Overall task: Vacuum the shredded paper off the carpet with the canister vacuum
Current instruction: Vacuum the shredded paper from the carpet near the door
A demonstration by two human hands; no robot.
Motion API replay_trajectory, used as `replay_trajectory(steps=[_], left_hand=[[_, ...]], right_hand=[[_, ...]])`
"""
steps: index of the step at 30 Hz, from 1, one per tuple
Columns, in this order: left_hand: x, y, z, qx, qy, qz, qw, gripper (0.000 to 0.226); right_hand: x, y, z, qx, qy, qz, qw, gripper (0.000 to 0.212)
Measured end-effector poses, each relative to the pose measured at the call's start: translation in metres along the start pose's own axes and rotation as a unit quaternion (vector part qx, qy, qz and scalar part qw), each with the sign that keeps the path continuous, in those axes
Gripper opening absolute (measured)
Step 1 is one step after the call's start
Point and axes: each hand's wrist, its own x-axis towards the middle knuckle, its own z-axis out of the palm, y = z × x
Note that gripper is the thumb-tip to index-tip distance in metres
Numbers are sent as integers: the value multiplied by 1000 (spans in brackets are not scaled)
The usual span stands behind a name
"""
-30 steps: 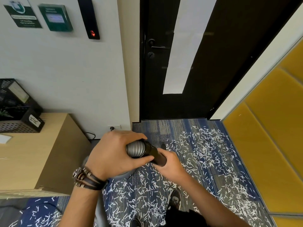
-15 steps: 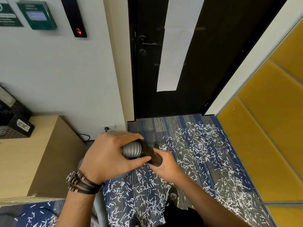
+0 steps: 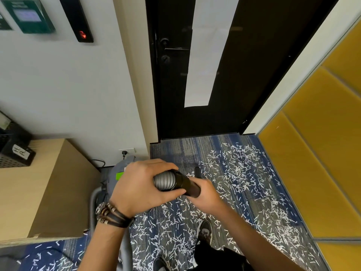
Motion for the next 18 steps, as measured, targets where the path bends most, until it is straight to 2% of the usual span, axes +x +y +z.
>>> replay_trajectory(steps=[5, 9, 14, 18], left_hand=[[19, 11, 8, 43, 25, 22, 998, 47], [32, 10, 20, 26, -12, 18, 999, 44], [44, 12, 24, 9, -32, 22, 999, 46], [50, 17, 24, 1, -3, 27, 1000, 48]], right_hand=[[12, 5, -21, -3, 25, 2, 1000, 14], [20, 16, -31, -14, 16, 12, 1000, 20], [11, 27, -29, -4, 15, 7, 1000, 12], [11, 24, -45, 2, 26, -1, 1000, 12]])
